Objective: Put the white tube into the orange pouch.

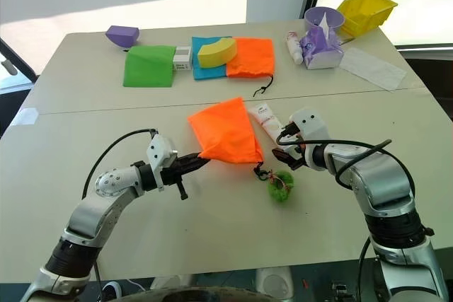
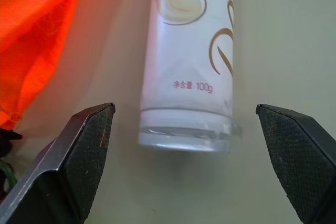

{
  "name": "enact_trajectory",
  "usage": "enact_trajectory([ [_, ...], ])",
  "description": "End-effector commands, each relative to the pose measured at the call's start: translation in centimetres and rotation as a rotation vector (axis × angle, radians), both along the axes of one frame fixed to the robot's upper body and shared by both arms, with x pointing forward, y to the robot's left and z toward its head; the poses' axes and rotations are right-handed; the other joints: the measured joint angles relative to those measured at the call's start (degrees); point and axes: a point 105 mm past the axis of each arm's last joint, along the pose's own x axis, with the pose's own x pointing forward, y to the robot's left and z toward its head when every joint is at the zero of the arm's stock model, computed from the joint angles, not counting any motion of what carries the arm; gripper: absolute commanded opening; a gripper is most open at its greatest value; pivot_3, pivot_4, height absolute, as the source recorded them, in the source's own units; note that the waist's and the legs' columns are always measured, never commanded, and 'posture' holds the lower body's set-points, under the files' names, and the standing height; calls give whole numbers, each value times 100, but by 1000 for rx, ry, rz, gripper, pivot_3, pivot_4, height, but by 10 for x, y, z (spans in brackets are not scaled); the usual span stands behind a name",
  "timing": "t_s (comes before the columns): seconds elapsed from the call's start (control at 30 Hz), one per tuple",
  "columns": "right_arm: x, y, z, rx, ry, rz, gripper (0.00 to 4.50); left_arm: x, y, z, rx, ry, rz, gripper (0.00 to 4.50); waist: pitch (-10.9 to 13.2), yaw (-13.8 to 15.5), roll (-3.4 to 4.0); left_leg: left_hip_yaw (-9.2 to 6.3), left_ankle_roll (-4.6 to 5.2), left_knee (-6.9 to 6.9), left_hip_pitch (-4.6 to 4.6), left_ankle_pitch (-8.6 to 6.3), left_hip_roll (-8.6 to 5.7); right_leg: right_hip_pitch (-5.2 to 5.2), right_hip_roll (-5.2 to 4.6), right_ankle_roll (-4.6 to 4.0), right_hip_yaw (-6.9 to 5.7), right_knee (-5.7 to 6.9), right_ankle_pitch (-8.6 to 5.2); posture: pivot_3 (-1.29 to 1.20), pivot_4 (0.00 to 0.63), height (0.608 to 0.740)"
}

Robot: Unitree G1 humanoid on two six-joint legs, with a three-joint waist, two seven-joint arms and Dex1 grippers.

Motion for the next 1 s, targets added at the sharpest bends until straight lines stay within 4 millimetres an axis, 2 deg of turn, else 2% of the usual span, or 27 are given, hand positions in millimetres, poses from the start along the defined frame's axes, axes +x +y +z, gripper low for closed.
enact_trajectory([
  [0.03, 4, -1, 3, 21, -26, -24, 4476, -2, -1, 11, -13, -52, 0, 0, 0, 1, 0, 0, 0, 0, 0, 0, 0, 0, 0, 0, 0, 0, 0, 0, 150, 740],
  [0.27, 6, 1, 0, 35, -27, -31, 4476, -2, 0, 10, -5, -52, 6, 0, 0, 2, 0, 0, -1, 4, 0, -1, 0, 1, 0, 4, 0, 0, -2, 0, 150, 740],
  [0.37, 3, 0, -4, 20, -14, -24, 3676, -3, 0, 11, -6, -53, 6, 0, 0, 3, 0, -1, -1, 4, -1, -1, 0, 1, 0, 4, 0, 0, -2, 0, 150, 740],
  [0.47, 4, -5, -4, -20, -22, -27, 2245, -3, -1, 11, -7, -52, 5, 0, 0, 1, 0, 0, -2, 4, -1, -1, 0, 1, 0, 7, 0, 0, -3, 0, 150, 740],
  [0.67, 4, -6, 2, -9, -41, -14, 2245, -2, -2, 10, -10, -48, 1, 0, 0, 4, 0, 0, -2, 4, -1, -1, 0, 1, -1, 16, 0, -1, -9, 0, 150, 740],
  [0.77, -2, 9, 26, 149, -93, 104, 2245, -2, -4, 10, -15, -46, 0, 0, 1, 5, -1, 0, -2, 4, -3, -1, 0, 0, -1, 17, 0, -2, -10, 0, 150, 740],
  [0.9, -31, 18, 61, 346, -127, 308, 2245, -1, -6, 10, -18, -46, -3, 0, 5, 10, -2, 0, 0, 3, -8, -2, 0, -2, -1, 19, 0, -4, -9, 0, 150, 740],
  [1.0, -65, 18, 66, 385, -35, 445, 2245, 0, -6, 11, -24, -46, -3, 0, 7, 40, -6, 0, 5, 4, -10, -5, -1, 1, -2, 23, -2, -7, -11, 0, 150, 740],
])
